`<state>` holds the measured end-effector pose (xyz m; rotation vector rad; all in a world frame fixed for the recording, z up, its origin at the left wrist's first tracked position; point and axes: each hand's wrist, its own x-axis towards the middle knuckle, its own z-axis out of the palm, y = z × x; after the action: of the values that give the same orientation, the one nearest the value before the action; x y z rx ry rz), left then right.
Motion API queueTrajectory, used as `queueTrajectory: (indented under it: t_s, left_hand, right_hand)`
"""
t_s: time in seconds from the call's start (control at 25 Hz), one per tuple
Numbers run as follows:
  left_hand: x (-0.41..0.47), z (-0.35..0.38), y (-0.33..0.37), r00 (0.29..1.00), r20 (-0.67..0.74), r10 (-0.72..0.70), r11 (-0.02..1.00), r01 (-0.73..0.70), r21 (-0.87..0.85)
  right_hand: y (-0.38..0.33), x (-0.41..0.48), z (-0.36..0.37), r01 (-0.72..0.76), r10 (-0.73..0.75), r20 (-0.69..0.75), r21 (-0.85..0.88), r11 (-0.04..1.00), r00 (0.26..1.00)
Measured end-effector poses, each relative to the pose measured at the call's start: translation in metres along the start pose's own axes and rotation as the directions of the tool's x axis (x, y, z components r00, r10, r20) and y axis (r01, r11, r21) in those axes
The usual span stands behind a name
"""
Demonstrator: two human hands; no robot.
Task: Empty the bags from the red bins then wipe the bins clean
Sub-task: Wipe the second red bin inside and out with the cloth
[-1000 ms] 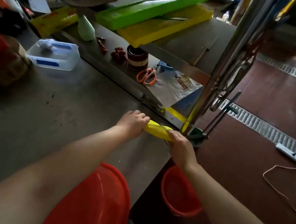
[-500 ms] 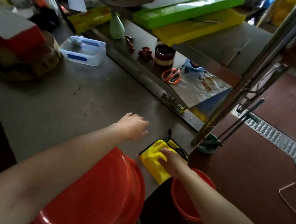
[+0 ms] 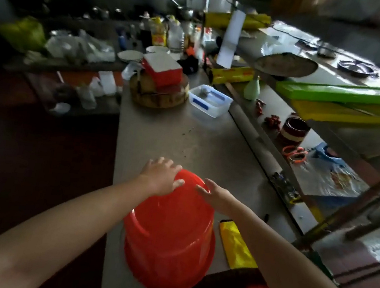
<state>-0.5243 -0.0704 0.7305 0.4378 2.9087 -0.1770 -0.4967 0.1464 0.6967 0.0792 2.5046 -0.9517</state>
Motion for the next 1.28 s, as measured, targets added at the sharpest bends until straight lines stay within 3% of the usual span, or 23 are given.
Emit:
queueTrajectory:
  t_s: [0.12,0.24,0.32,0.48,0.72,0.84,0.92,1.08,1.16,1.28]
  left_hand:
    - [-0.059,0.024,-0.014,0.927,0.177,-0.332,0.921,0.359,-0.151]
    - [-0.097,0.04,-0.01,0.849,0.278,-0.45,0.742,0.528,-0.412]
    - [-0.11,0.043,-0.004,0.847,0.254,-0.466,0.666,0.525,-0.53]
    - [-0.139,0.044,0.005,0.848,0.187,-0.496,0.612,0.494,-0.618]
    - [-0.193,0.036,-0.001,0.89,0.024,-0.455,0.547,0.301,-0.781]
    - [-0.231,0.046,0.004,0.89,-0.068,-0.451,0.574,0.231,-0.785]
    - [-0.259,0.061,0.015,0.856,-0.139,-0.497,0.566,0.199,-0.8]
    - [-0.296,0.082,0.03,0.773,-0.119,-0.623,0.425,0.207,-0.881]
    - [-0.307,0.087,0.031,0.786,-0.098,-0.611,0.399,0.199,-0.895]
    - [-0.317,0.095,0.033,0.864,-0.083,-0.496,0.392,0.138,-0.909]
  right_hand:
    - [-0.003,-0.01,0.013,-0.024,0.023,0.012,0.041,0.999,1.0]
    - [0.005,-0.018,0.018,-0.039,0.031,0.048,0.169,0.985,0.998]
    - [0.01,-0.025,0.02,-0.03,0.018,0.056,0.212,0.977,0.998]
    - [0.012,-0.051,0.026,0.014,-0.023,0.03,0.291,0.957,0.999]
    - [-0.008,-0.096,0.031,0.116,-0.062,-0.15,0.386,0.915,0.987]
    - [-0.017,-0.134,0.048,0.176,-0.068,-0.286,0.372,0.911,0.956]
    - [-0.018,-0.16,0.064,0.158,-0.058,-0.272,0.362,0.919,0.961]
    - [-0.019,-0.202,0.093,0.163,-0.092,-0.264,0.261,0.951,0.96]
    - [-0.019,-0.217,0.106,0.19,-0.131,-0.26,0.216,0.958,0.957]
    - [-0.022,-0.23,0.117,0.188,-0.147,-0.205,0.197,0.962,0.968]
